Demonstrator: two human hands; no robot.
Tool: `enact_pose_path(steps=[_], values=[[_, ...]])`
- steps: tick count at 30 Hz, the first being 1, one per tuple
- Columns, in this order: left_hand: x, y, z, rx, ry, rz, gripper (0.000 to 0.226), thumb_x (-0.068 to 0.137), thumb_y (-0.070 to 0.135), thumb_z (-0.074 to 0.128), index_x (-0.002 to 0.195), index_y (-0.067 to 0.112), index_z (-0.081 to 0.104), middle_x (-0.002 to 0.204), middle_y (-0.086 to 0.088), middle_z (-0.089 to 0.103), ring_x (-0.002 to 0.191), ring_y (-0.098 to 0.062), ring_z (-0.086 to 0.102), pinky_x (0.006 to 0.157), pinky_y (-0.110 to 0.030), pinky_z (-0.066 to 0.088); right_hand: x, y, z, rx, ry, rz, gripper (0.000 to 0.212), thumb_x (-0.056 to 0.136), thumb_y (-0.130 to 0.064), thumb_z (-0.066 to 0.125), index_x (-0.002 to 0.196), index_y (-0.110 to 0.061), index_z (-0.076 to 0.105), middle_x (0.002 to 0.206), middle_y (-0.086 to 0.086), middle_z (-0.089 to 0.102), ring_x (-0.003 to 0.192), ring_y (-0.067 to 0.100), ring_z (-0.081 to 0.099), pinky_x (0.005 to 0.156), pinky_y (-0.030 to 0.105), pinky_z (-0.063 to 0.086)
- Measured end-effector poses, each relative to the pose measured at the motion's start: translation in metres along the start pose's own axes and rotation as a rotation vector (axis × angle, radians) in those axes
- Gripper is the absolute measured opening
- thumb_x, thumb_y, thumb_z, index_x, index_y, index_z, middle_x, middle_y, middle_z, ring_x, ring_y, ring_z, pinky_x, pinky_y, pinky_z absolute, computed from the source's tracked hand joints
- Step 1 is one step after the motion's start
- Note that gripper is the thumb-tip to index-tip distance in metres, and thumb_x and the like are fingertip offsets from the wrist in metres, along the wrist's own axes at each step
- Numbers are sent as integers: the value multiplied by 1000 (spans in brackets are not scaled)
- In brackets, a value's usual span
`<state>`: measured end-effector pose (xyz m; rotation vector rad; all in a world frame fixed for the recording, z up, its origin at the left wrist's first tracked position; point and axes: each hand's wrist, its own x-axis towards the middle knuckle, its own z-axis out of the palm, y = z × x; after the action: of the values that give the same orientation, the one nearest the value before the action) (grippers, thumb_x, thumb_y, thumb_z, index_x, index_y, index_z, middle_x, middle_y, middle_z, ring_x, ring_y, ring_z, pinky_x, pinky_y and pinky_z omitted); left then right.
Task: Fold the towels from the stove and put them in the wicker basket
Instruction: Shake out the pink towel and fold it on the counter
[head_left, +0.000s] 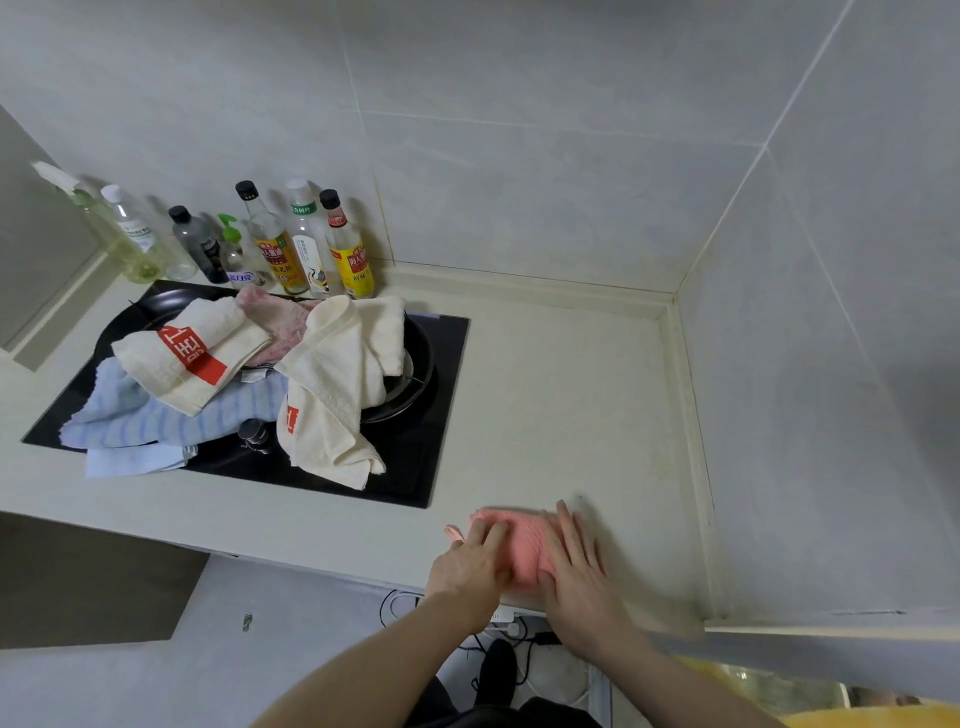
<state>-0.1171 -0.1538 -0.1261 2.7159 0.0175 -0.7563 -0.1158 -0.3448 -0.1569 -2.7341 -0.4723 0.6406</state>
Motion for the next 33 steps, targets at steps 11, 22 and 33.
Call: enact_pose_path(steps=[11, 22, 33], values=[[4, 1, -3, 24, -7, 0, 57, 103, 35, 51, 153, 35, 24, 154, 5, 29, 108, -29, 62, 77, -39, 48, -12, 8, 8, 61, 9, 82, 61, 108, -40, 23, 161, -31, -8, 157, -22, -31, 138, -1, -44, 127, 46, -3], [-1, -14, 7, -194, 132, -134, 47, 97, 48, 51, 135, 23, 37, 134, 2, 47, 118, -22, 49, 99, -40, 45, -8, 6, 7, 102, 4, 116, 65, 107, -40, 26, 160, -29, -10, 160, -14, -33, 154, 17, -22, 126, 49, 2], [11, -25, 8, -667, -40, -352, 73, 73, 43, 75, 132, 17, 41, 120, -1, 55, 105, -24, 64, 88, -43, 59, 6, 15, -11, 556, 49, 377, 105, 68, -44, 80, 157, -27, 27, 156, -3, 41, 142, 24, 41, 118, 43, 37]])
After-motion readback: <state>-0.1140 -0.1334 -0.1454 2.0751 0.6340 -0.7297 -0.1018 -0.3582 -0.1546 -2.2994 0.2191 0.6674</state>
